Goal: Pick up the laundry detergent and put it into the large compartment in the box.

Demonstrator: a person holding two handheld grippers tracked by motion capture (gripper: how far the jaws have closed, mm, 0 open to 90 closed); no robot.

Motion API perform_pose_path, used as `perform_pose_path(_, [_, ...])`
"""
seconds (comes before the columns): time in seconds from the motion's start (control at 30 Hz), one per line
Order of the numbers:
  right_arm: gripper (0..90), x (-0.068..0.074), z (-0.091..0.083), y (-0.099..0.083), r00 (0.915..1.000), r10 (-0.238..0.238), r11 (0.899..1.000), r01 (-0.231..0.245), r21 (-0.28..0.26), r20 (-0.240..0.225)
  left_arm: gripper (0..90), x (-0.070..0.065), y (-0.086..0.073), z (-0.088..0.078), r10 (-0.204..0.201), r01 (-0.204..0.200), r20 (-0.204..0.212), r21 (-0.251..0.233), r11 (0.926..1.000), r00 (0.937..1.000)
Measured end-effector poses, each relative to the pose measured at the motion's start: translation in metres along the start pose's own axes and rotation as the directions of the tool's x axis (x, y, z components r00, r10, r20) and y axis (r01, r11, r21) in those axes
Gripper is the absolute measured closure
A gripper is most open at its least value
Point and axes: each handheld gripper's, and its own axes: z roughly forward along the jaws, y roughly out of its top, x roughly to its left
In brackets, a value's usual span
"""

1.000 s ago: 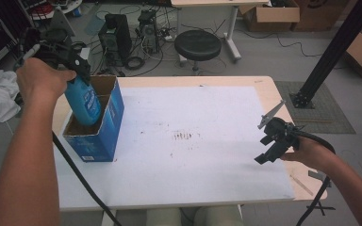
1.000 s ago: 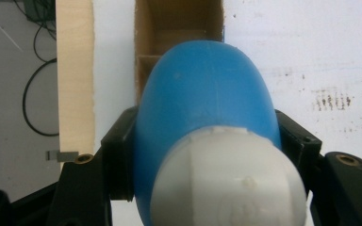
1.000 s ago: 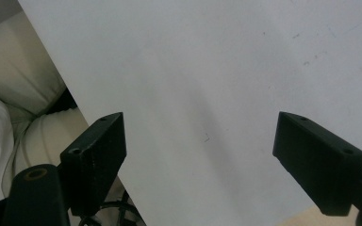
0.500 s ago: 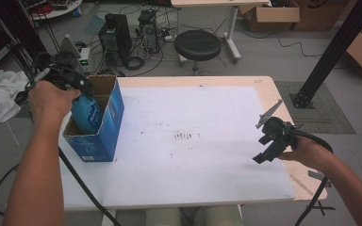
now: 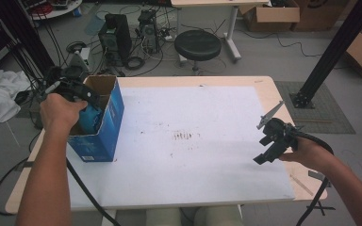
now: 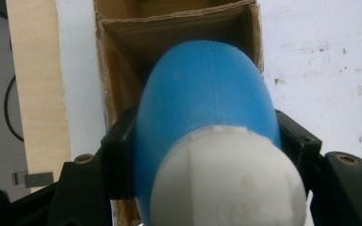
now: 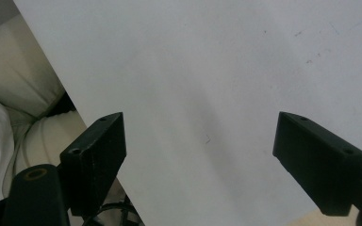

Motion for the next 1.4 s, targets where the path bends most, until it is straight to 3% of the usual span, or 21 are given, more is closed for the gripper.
perform_pose_path(0.27, [17.4,-0.001,0.004,-0.001,1.0000,0.003,1.000,-0.003,0.005,-0.003,38.3,-0.001,-0.004,0.015,0.013,-0.013,0.000,-0.003,0.9999,0.9999])
perform_pose_path(0.93, [17.5,-0.003,0.008,-0.007,0.9998,0.018,1.000,-0.018,0.014,-0.010,38.1,0.005,-0.015,0.048,0.011,-0.011,0.009,0.045,0.9989,0.9999])
perform_pose_path(1.4, [17.9,-0.003,0.008,-0.008,0.9996,0.023,1.000,-0.023,0.017,-0.013,37.7,0.010,-0.016,0.049,-0.007,0.006,0.028,0.038,0.9993,0.9996])
